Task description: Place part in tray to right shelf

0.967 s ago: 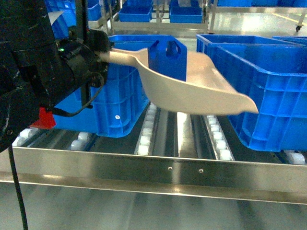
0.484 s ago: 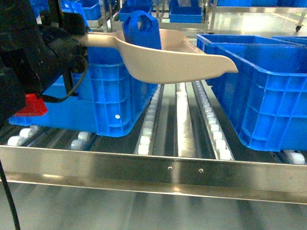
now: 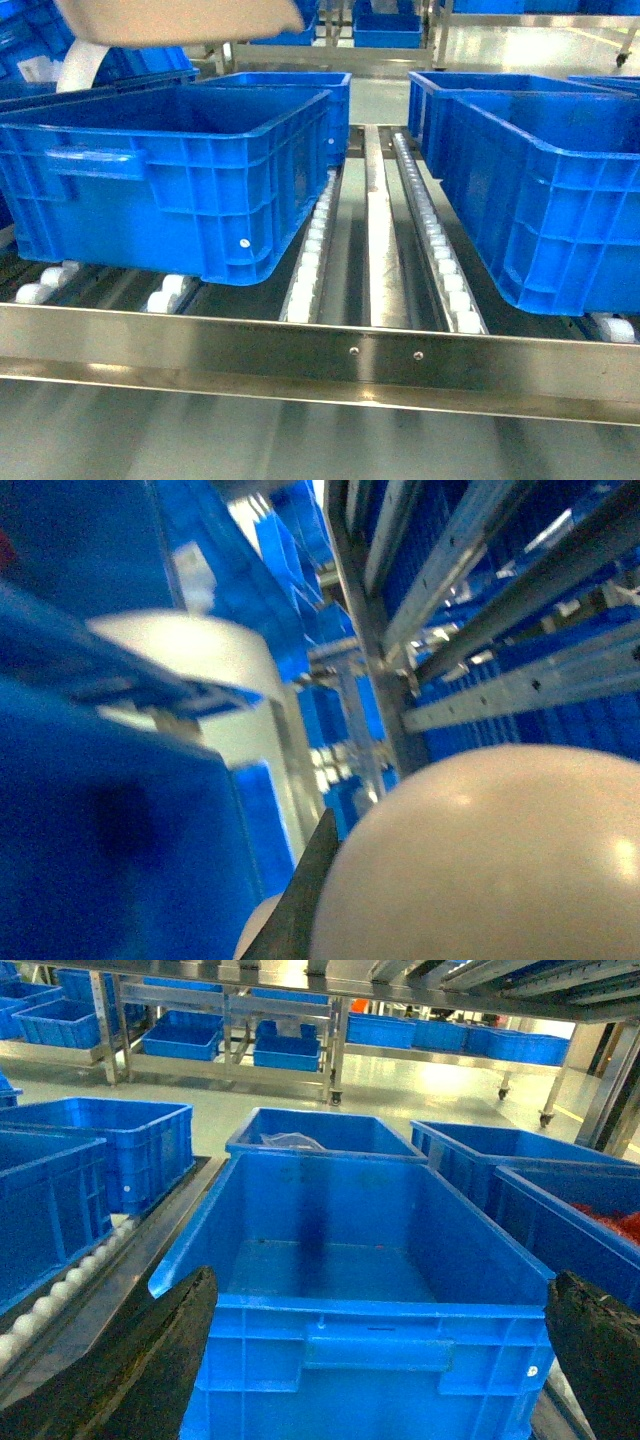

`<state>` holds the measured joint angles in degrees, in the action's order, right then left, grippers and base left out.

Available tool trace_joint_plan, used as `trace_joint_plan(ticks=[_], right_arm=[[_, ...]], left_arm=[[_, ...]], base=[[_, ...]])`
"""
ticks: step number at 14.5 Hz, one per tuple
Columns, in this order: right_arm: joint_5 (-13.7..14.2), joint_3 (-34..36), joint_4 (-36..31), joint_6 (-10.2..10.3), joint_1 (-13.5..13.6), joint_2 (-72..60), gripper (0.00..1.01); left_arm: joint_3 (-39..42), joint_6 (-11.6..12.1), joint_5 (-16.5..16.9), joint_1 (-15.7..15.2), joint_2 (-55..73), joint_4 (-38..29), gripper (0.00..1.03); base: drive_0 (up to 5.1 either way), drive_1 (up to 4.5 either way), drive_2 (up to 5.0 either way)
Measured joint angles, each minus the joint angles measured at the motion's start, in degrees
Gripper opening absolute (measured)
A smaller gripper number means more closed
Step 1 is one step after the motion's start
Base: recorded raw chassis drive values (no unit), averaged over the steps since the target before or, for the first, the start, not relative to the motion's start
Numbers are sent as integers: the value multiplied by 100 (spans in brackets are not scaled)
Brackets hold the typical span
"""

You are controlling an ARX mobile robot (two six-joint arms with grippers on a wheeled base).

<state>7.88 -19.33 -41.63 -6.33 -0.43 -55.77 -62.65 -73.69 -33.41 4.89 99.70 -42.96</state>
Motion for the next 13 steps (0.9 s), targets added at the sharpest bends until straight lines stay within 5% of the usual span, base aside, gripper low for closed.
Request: trace_joint_plan(ticks=[2,3,5,6,8,9,11,13], right_arm=[[0,0,-2,0,0,0,98],[0,0,0,0,0,0,98],[0,0,0,0,0,0,98],[0,0,2,0,0,0,98],[0,0,0,0,0,0,98],[0,0,0,0,0,0,98],[0,0,0,0,0,0,98],[0,0,0,0,0,0,98]], left_arm=[[-538,1185,-1193,-48,72,350,13],[-999,2201,-1838,20,195,306,13],[-1231,3692,-2105,173,330,-367,13],[-1233,4131,-2090,208,345,-367,13],[-1189,4419,-2063,251,354,-448,13],[-1069,4350,-2022,249,271,-367,13],[-409,3884,-1867,221,-153,-492,13],[664,3069,-1187,155,-968,-1241,13]], base=[[0,0,0],[0,0,0],[0,0,0],[0,0,0],[0,0,0],[0,0,0],[0,0,0],[0,0,0]])
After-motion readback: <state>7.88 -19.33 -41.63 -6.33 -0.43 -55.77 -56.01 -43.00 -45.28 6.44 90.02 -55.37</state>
